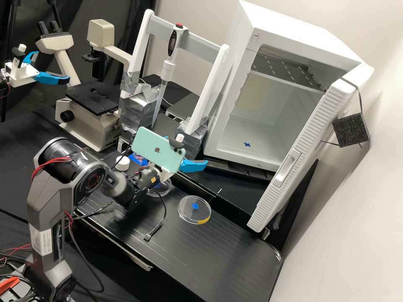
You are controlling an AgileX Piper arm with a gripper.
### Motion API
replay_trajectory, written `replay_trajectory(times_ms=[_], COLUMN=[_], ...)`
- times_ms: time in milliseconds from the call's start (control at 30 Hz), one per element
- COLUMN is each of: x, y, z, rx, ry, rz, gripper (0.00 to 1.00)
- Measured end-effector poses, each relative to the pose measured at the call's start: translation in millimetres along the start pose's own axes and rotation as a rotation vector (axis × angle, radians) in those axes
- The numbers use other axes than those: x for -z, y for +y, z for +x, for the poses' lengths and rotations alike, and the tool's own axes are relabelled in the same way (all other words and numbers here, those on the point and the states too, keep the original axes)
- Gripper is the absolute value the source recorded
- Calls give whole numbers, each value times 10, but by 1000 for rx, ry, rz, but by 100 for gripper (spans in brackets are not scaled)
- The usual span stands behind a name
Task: Use the pipette
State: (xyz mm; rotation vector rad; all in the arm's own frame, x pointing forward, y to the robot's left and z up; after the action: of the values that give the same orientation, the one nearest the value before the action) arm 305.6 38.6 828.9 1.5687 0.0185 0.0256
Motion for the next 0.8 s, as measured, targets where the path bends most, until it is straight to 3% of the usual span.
replay_trajectory(times_ms=[367,467,667,800], x=[-4,13,207,475], y=[1,59,287,441], z=[-54,-169,-405,-527], rx=[1,-3,-67,-120], ry=[2,17,108,212], rz=[-4,8,39,35], gripper=[100,100,100,100])
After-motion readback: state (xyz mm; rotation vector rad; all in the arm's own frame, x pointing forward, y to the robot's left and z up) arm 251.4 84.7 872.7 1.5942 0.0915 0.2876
